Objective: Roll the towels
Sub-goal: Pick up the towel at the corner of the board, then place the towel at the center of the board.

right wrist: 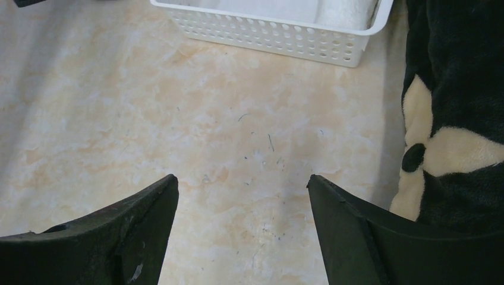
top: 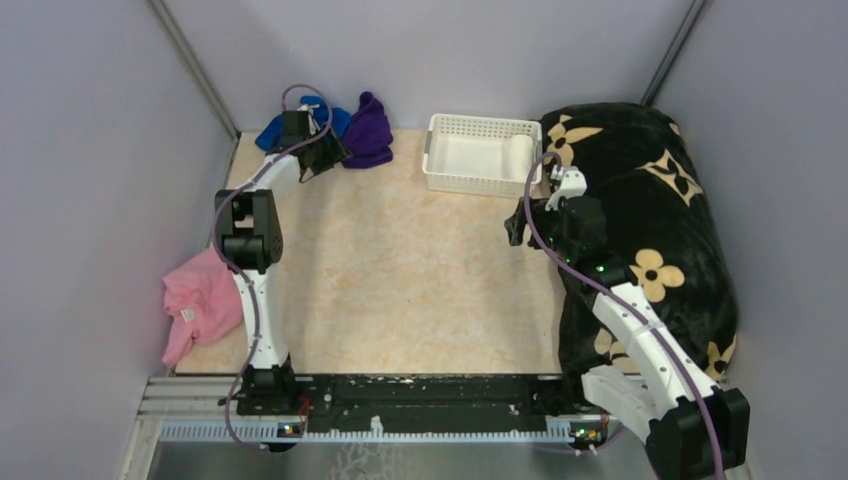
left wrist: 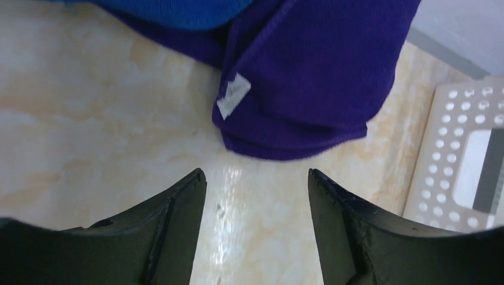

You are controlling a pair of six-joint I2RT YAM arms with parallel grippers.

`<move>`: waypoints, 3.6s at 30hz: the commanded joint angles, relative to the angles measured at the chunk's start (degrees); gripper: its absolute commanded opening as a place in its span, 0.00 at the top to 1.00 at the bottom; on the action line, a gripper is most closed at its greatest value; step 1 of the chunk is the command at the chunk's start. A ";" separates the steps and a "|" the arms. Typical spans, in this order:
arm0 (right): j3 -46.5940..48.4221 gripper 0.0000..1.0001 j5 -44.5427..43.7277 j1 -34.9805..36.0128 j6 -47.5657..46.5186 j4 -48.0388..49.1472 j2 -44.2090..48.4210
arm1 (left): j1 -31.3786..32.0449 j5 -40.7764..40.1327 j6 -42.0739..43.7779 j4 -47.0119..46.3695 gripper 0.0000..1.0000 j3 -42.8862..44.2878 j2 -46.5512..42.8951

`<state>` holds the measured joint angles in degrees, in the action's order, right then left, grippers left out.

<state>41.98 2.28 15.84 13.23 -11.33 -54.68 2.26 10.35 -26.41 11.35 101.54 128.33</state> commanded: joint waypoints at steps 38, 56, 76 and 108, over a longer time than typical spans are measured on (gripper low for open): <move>3.32 0.21 8.69 -0.22 3.79 -8.49 19.27 | -7.01 -0.26 9.75 5.26 0.99 14.83 -50.90; -1.57 0.21 16.33 -0.17 5.94 -5.15 19.20 | 18.16 21.20 0.32 2.34 0.96 -2.52 -52.40; 2.13 0.21 10.68 -0.13 0.54 -11.42 18.47 | 26.24 0.54 22.82 20.51 0.94 -13.89 -63.47; 14.21 0.58 -25.09 -1.25 5.10 -1.76 -36.32 | 21.05 -43.30 22.29 8.69 0.95 -55.61 -73.61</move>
<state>51.35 -19.66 15.18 18.48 -16.67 -86.85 24.21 -32.14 -3.27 21.78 46.00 54.70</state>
